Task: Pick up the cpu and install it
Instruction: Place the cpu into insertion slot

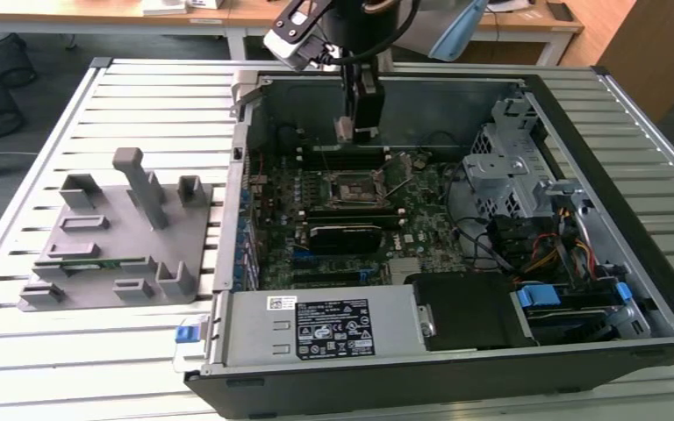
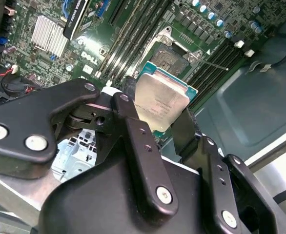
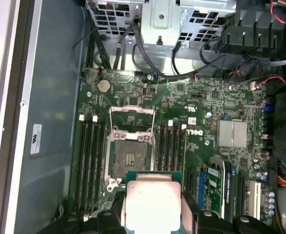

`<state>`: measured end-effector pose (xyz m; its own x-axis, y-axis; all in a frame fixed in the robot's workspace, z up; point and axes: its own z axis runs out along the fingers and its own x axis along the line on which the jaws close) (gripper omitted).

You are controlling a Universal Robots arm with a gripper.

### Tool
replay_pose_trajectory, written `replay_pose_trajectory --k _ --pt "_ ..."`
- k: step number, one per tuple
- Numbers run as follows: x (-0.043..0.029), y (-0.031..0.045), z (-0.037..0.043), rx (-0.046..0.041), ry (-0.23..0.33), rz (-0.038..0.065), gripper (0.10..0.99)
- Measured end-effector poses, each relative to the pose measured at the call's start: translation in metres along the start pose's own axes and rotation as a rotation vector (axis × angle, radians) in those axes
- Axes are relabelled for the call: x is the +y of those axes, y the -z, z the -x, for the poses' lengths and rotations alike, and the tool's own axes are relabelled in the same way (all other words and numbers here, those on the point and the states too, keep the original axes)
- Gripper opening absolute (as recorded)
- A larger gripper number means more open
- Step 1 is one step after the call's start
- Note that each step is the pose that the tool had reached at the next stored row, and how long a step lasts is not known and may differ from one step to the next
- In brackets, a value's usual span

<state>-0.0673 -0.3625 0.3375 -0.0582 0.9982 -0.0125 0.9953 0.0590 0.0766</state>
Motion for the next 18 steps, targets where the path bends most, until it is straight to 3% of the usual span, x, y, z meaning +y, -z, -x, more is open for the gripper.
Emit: replay_pose_trajectory --k 7,13,18 --pt "0.0054 -0.0057 -0.0023 -0.0002 -0.002 0.0 0.537" --pt "0.0055 -0.0142 -0.0041 -0.0009 -0.008 0.0 0.537" --pt "0.0053 -0.0167 -0.0045 -0.0011 -0.012 0.0 0.537"
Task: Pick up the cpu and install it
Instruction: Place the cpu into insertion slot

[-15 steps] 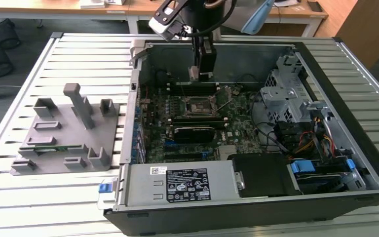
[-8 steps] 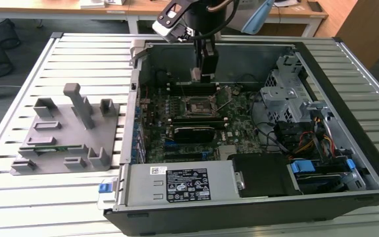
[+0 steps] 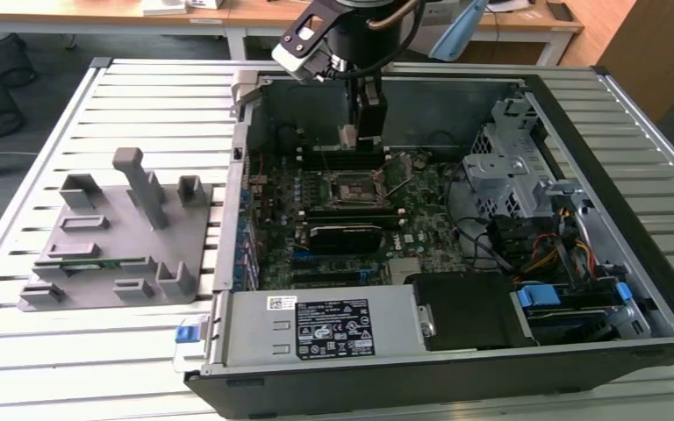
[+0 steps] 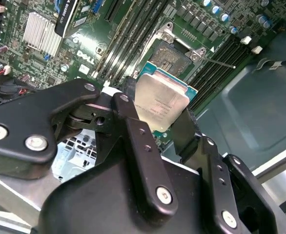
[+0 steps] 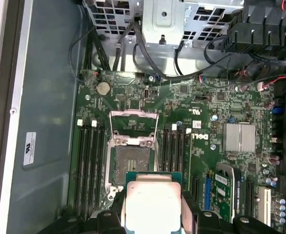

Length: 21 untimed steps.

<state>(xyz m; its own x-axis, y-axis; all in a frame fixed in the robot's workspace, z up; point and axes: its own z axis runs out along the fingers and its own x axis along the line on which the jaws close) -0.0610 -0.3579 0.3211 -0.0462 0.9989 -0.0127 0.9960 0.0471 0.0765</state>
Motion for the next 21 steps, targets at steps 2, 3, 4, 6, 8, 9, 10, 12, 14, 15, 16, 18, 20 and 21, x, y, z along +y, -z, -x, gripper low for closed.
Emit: replay_pose_trajectory --k 2,3,4,6,8,9,10,12,14,15,16,18,20,21 --pt "0.0001 -0.0006 -0.0009 0.0 -0.001 0.0 0.537" --pt "0.0004 -0.0009 -0.0014 0.0 -0.001 0.0 0.537" --pt "0.0006 -0.0013 -0.0018 -0.0001 -0.002 0.0 0.537" --pt "0.0015 -0.0025 -0.0028 -0.0003 -0.004 0.0 0.537" --pt "0.0029 -0.004 -0.0044 -0.0003 -0.005 0.0 0.537" --pt "0.0033 -0.0048 -0.0048 -0.0004 -0.006 0.0 0.537" --pt "0.0035 -0.0056 -0.005 -0.0003 -0.006 0.0 0.537" --pt "0.0036 -0.0074 -0.0058 -0.0007 -0.008 0.0 0.537" --pt "0.0035 -0.0091 -0.0071 -0.0008 -0.012 0.0 0.537" --pt "0.0036 -0.0099 -0.0076 -0.001 -0.015 0.0 0.537" --pt "0.0037 -0.0106 -0.0078 -0.0014 -0.021 0.0 0.537" --pt "0.0036 -0.0118 -0.0088 -0.0024 -0.032 0.0 0.537" --pt "0.0036 -0.0126 -0.0099 -0.0027 -0.036 0.0 0.537" --pt "0.0039 -0.013 -0.0104 -0.0028 -0.036 0.0 0.537"
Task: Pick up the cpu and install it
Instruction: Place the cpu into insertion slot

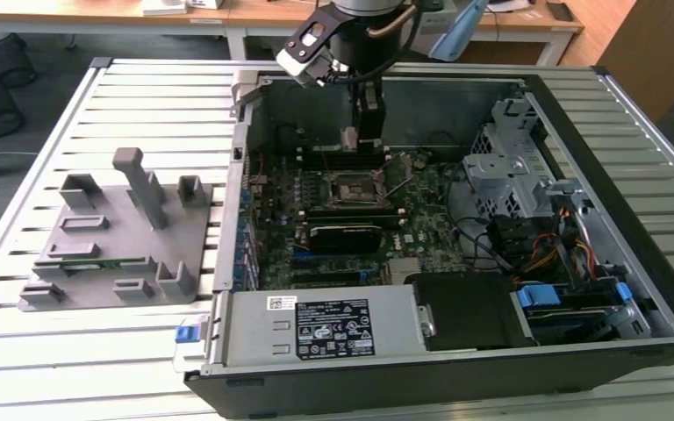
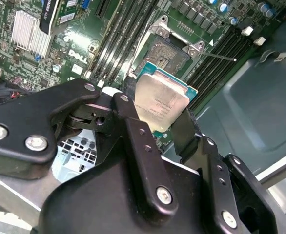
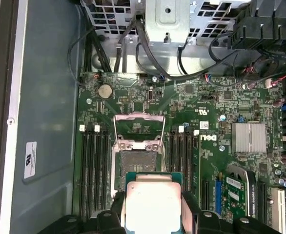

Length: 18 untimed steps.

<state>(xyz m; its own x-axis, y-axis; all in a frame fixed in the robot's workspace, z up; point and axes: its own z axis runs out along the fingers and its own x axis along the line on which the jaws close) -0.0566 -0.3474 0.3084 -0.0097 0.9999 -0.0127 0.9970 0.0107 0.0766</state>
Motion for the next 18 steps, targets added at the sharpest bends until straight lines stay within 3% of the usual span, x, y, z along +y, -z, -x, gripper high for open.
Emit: replay_pose_trajectory --k 18 --pt "0.0 -0.014 -0.0052 0.003 0.036 0.001 0.537"
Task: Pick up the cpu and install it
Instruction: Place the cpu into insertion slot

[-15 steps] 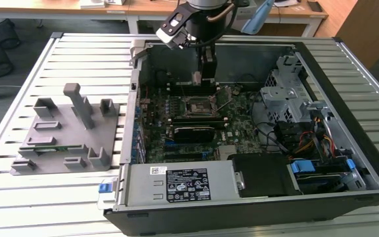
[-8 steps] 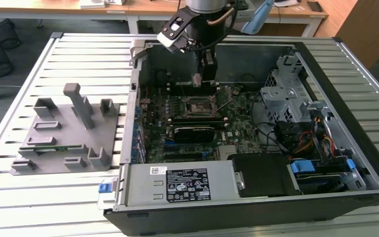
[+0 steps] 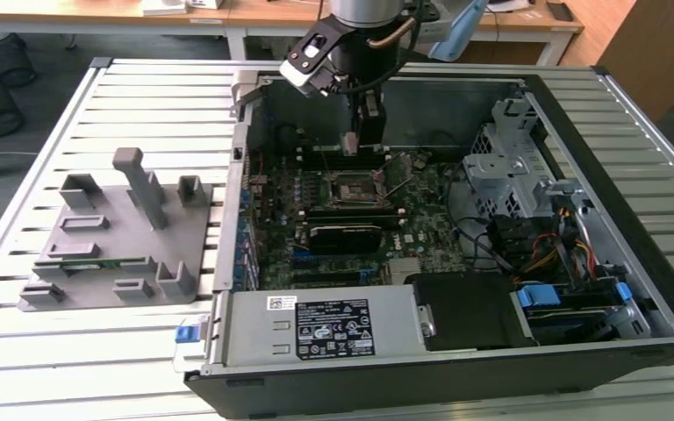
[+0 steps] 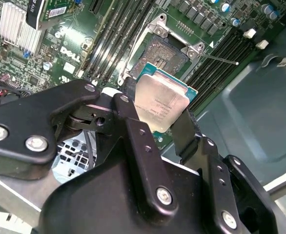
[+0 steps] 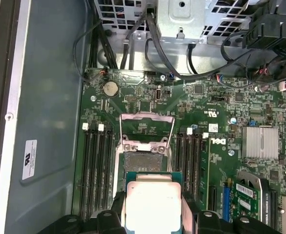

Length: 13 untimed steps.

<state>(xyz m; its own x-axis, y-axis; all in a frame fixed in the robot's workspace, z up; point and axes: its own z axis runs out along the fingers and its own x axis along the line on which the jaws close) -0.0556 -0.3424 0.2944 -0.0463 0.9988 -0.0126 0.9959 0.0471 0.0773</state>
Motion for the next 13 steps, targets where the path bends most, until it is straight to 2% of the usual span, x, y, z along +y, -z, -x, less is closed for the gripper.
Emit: replay_pose_trajectory --k 13 --pt "-0.0005 -0.0064 -0.0005 0.0008 0.01 0.0 0.537"
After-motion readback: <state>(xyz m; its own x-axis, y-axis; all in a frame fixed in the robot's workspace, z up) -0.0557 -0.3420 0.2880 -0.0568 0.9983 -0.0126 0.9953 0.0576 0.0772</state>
